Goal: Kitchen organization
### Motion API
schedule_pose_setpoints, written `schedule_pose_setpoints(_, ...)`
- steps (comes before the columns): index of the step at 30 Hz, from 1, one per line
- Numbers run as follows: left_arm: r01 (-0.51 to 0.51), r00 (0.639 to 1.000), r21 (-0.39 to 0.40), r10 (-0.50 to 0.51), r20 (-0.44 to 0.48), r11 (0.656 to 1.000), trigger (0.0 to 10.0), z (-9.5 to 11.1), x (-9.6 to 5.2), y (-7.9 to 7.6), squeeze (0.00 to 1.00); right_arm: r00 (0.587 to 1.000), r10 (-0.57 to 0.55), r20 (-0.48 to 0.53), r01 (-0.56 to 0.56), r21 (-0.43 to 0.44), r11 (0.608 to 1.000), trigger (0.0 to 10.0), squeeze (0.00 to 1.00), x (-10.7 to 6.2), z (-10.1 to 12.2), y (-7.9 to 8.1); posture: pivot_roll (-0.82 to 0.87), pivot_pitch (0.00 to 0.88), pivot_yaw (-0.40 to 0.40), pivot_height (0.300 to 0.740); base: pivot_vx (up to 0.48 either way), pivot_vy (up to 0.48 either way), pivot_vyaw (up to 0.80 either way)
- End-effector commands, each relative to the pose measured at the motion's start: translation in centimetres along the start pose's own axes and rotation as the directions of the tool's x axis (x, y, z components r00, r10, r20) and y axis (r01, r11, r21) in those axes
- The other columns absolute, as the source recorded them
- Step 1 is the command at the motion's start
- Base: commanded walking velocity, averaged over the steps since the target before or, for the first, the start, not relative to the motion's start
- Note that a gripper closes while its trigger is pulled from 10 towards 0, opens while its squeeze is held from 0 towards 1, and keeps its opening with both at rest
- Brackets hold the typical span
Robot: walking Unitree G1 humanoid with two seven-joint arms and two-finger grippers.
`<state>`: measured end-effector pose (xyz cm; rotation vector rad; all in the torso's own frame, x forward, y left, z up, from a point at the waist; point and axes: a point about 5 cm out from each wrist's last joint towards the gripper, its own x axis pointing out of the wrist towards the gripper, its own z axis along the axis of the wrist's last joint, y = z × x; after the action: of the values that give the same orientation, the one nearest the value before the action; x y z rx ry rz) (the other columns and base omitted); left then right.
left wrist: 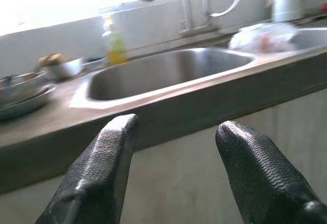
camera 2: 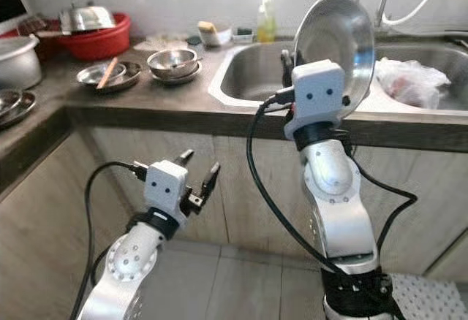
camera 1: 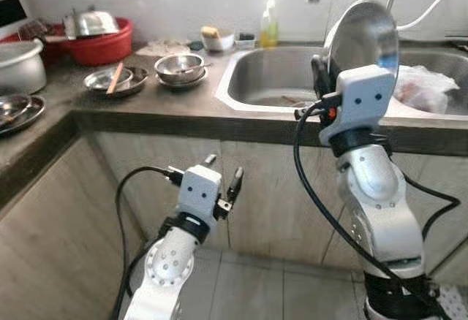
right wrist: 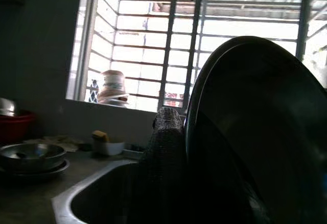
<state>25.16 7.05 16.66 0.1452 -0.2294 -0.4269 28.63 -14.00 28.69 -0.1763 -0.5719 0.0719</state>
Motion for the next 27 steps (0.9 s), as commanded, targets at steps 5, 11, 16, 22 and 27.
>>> schedule_pose_setpoints(5, 0.013, 1.000, 0.006, -0.013, 0.021, 1.000, 10.0, 0.54, 0.16, -0.24, 0.00, 1.000, -0.016, -0.005, 0.016, 0.009, 1.000, 10.0, 0.00, -0.11, -0.07, -0.14, 0.09, 0.055, 0.022, 0.740, 0.364, 0.000, 0.00)
schedule_pose_setpoints(11, 0.019, 1.000, 0.003, -0.019, 0.021, 1.000, 10.0, 0.46, 0.20, -0.38, 0.00, 1.000, -0.017, -0.005, 0.017, -0.006, 1.000, 10.0, 0.00, 0.15, -0.06, -0.39, 0.08, 0.049, 0.026, 0.740, 0.362, 0.000, 0.00)
schedule_pose_setpoints(16, 0.022, 1.000, 0.003, -0.022, 0.022, 1.000, 10.0, 0.45, 0.22, -0.45, 0.00, 1.000, -0.019, -0.005, 0.019, -0.014, 1.000, 10.0, 0.00, 0.33, -0.10, -0.69, 0.08, 0.043, 0.024, 0.740, 0.359, 0.000, 0.00)
schedule_pose_setpoints(22, 0.025, 0.999, 0.004, -0.026, 0.023, 1.000, 10.0, 0.42, 0.20, -0.44, 0.00, 1.000, -0.017, -0.008, 0.017, -0.024, 1.000, 10.0, 0.00, 0.52, -0.17, -0.81, 0.08, 0.039, 0.023, 0.740, 0.362, 0.000, 0.00)
schedule_pose_setpoints(27, 0.026, 0.999, 0.003, -0.026, 0.025, 1.000, 10.0, 0.45, 0.27, -0.44, 0.00, 1.000, -0.019, -0.009, 0.019, -0.036, 0.999, 10.0, 0.00, 0.78, -0.20, -1.12, 0.08, 0.041, 0.024, 0.740, 0.361, 0.000, 0.00)
